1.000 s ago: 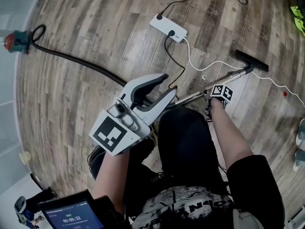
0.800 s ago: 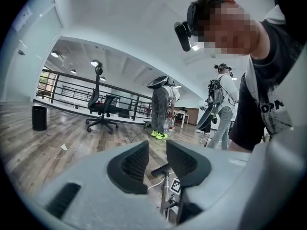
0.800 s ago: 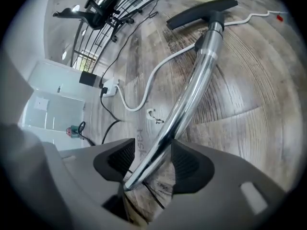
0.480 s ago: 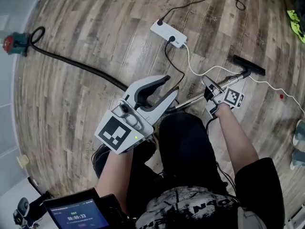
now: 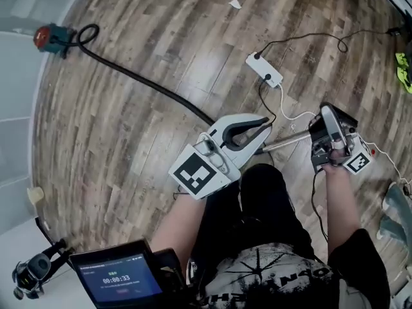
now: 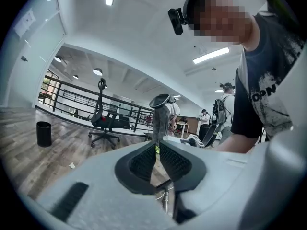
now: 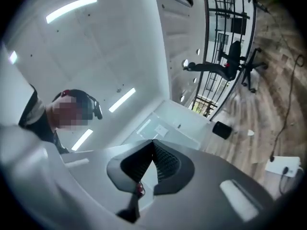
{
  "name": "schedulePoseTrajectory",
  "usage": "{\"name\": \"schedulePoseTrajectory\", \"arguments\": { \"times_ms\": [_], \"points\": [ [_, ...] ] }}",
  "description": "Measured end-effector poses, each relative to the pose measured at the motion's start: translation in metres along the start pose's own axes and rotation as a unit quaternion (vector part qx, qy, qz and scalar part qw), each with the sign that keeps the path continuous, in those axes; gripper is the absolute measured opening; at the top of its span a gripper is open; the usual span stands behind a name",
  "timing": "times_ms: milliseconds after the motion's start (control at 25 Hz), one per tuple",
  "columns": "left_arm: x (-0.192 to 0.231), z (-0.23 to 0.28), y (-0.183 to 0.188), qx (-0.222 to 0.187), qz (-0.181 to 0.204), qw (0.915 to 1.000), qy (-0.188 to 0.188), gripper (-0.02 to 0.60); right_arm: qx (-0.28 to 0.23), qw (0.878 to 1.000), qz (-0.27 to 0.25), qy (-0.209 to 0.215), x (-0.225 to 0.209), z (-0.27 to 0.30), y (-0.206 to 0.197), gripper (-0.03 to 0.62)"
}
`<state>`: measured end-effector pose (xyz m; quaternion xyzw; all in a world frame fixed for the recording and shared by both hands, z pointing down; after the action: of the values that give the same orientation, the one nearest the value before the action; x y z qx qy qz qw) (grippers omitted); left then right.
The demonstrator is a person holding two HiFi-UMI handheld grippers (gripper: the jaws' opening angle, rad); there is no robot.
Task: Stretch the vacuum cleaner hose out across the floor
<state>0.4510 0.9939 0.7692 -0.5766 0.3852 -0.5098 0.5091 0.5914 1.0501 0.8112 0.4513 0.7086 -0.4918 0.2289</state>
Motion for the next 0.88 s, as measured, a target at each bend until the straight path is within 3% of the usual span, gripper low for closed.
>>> {"name": "schedulePoseTrajectory", "arguments": {
  "times_ms": [200,440,520,640,760,880],
  "points": [
    [-0.006,-0.049,0.138,-0.025,0.003,0.9997,0.004,0.002,0.017,0.996,0.018,0.087,0.149,0.108,0.040,0.006],
    [-0.027,-0.067,0.276,-0.021,0.042,0.9987,-0.018,0.002,0.030,0.990,-0.010,0.141,0.284,0.200,0.095,0.006],
    [-0.026,-0.074,0.319,-0.031,0.062,0.9973,-0.025,0.002,0.036,0.988,-0.047,0.143,0.315,0.226,0.105,0.006],
    [-0.024,-0.093,0.366,-0.053,0.073,0.9957,-0.024,0.002,0.065,0.978,-0.150,0.126,0.354,0.255,0.109,0.006],
    [-0.018,-0.116,0.384,-0.052,0.069,0.9962,-0.005,0.002,0.073,0.958,-0.257,0.106,0.380,0.268,0.116,0.006],
    [-0.017,-0.130,0.393,-0.045,0.085,0.9952,0.015,0.002,0.086,0.937,-0.326,0.094,0.394,0.269,0.119,0.006]
  ]
}}
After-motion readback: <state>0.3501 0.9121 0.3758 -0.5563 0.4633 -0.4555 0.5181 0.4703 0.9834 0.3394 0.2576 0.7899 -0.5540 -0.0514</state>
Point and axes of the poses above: the fingertips, and each gripper's own axes: z forward along the fingers, x to its left, y out of its top, the point moved 1 cm from there along -z, backward along the fingers, and after that the axes turned 3 degrees about -x, right-handed, at the moved point
